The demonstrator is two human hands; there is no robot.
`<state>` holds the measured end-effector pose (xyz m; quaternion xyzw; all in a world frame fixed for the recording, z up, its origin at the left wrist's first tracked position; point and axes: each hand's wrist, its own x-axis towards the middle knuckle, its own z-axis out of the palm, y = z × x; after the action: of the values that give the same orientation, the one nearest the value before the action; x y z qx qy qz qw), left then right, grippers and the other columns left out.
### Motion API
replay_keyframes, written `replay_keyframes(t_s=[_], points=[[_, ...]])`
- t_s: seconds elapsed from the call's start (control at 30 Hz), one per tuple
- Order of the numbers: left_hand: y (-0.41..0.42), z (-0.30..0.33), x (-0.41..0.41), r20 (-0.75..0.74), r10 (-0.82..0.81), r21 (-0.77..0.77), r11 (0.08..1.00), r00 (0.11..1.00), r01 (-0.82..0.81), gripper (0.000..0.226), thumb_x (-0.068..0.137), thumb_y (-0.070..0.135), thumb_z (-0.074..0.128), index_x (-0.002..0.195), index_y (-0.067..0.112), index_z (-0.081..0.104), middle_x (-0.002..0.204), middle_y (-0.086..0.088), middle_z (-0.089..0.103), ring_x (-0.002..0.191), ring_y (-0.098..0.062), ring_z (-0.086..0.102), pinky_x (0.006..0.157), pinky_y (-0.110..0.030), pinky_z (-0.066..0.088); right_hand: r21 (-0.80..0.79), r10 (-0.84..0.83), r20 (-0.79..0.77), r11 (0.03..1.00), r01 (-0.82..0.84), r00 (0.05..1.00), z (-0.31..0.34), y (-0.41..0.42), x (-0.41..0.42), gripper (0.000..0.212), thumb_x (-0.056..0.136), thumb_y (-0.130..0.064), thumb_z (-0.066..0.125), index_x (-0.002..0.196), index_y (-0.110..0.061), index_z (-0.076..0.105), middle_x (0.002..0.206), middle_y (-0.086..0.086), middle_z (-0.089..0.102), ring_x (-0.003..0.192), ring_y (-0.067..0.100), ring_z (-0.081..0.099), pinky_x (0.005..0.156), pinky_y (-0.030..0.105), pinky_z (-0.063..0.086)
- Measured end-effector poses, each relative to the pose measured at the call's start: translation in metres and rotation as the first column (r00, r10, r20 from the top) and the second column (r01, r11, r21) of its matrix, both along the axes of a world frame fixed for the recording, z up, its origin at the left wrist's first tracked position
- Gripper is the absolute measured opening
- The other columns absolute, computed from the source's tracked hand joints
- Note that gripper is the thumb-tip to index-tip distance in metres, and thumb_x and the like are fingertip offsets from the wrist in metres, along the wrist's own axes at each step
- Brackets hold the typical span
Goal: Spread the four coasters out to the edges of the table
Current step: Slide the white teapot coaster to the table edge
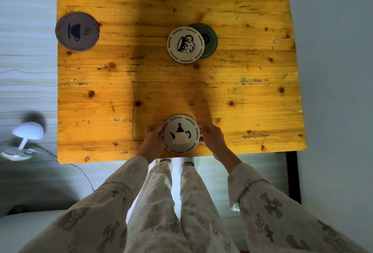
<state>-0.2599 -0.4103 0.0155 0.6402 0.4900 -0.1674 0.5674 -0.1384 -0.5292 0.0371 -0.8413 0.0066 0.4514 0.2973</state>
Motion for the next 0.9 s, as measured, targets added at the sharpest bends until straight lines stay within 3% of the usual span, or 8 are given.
replay_keyframes(t_s=[0.07,0.17,0.3,0.4,0.63,0.7,0.8,0.9], points=[[-0.003,-0.001,-0.001,0.002,0.005,0.012,1.000,1.000,-0.005,0.051,0.087,-0.009,0.035,0.135,0.011,0.039,0.138,-0.019,0.026,0.129,-0.034,0.031,0.105,-0.026,0.026,0.001,-0.006,0.009,1.000,0.006,1.000,-0.001,-0.001,-0.002,0.035,0.092,-0.006,0.035,0.109,-0.010,0.066,0.102,0.027,0.068,0.098,0.045,0.061,0.088,0.061,0.050],[-0.005,0.000,-0.001,0.025,0.028,0.016,0.999,0.999,-0.028,0.049,0.087,-0.007,0.036,0.132,0.012,0.044,0.136,-0.019,0.032,0.126,-0.034,0.036,0.111,-0.037,0.031,-0.002,-0.008,0.027,1.000,0.008,1.000,-0.001,-0.002,-0.005,0.037,0.092,-0.006,0.034,0.109,-0.012,0.066,0.092,0.020,0.067,0.093,0.040,0.063,0.087,0.058,0.051],[-0.005,0.000,-0.001,0.031,0.061,-0.010,0.998,0.998,-0.061,0.044,0.089,-0.004,0.037,0.129,0.011,0.046,0.133,-0.020,0.038,0.123,-0.035,0.040,0.108,-0.048,0.037,0.006,-0.018,0.034,1.000,0.018,0.999,-0.002,-0.003,-0.006,0.035,0.091,-0.005,0.035,0.105,-0.010,0.067,0.083,0.016,0.064,0.079,0.030,0.057,0.085,0.056,0.053],[-0.006,0.000,-0.001,0.023,0.065,0.004,0.998,0.998,-0.065,0.043,0.089,-0.003,0.037,0.129,0.012,0.045,0.134,-0.019,0.034,0.124,-0.035,0.037,0.109,-0.046,0.035,0.004,-0.029,0.034,1.000,0.029,0.999,-0.002,-0.005,-0.006,0.031,0.091,-0.006,0.036,0.102,-0.001,0.065,0.094,0.029,0.067,0.079,0.035,0.058,0.084,0.058,0.052],[-0.011,0.004,-0.003,0.009,0.008,0.041,0.999,1.000,-0.009,0.047,0.087,-0.002,0.038,0.131,0.015,0.044,0.137,-0.018,0.029,0.127,-0.034,0.033,0.110,-0.038,0.032,-0.003,-0.032,0.027,0.999,0.032,0.999,-0.001,-0.009,-0.009,0.029,0.092,-0.008,0.038,0.100,0.001,0.064,0.099,0.032,0.066,0.076,0.033,0.055,0.085,0.062,0.049],[-0.010,0.004,-0.003,-0.020,-0.043,0.064,0.997,0.999,0.045,0.050,0.087,-0.001,0.038,0.133,0.016,0.041,0.137,-0.017,0.028,0.126,-0.034,0.034,0.106,-0.036,0.032,0.003,-0.016,0.023,1.000,0.016,1.000,0.000,-0.009,-0.008,0.029,0.091,-0.008,0.039,0.100,0.003,0.064,0.100,0.033,0.065,0.085,0.043,0.059,0.086,0.061,0.049],[-0.005,0.004,-0.002,-0.047,-0.142,0.125,0.981,0.989,0.147,0.049,0.087,0.005,0.041,0.134,0.016,0.040,0.136,-0.016,0.030,0.125,-0.036,0.037,0.107,-0.041,0.034,-0.004,0.038,0.038,0.999,-0.038,0.999,0.002,-0.008,-0.001,0.030,0.093,-0.012,0.040,0.108,-0.007,0.065,0.109,0.024,0.067,0.085,0.031,0.059,0.079,0.043,0.051],[0.006,0.007,0.008,-0.031,-0.215,0.230,0.949,0.976,0.216,0.047,0.086,0.008,0.047,0.132,0.016,0.039,0.137,-0.016,0.030,0.127,-0.037,0.033,0.108,-0.046,0.033,-0.011,0.066,0.074,0.998,-0.065,0.995,0.002,-0.004,0.016,0.030,0.094,-0.015,0.042,0.117,-0.013,0.062,0.125,0.014,0.062,0.099,0.024,0.058,0.074,0.024,0.038]])
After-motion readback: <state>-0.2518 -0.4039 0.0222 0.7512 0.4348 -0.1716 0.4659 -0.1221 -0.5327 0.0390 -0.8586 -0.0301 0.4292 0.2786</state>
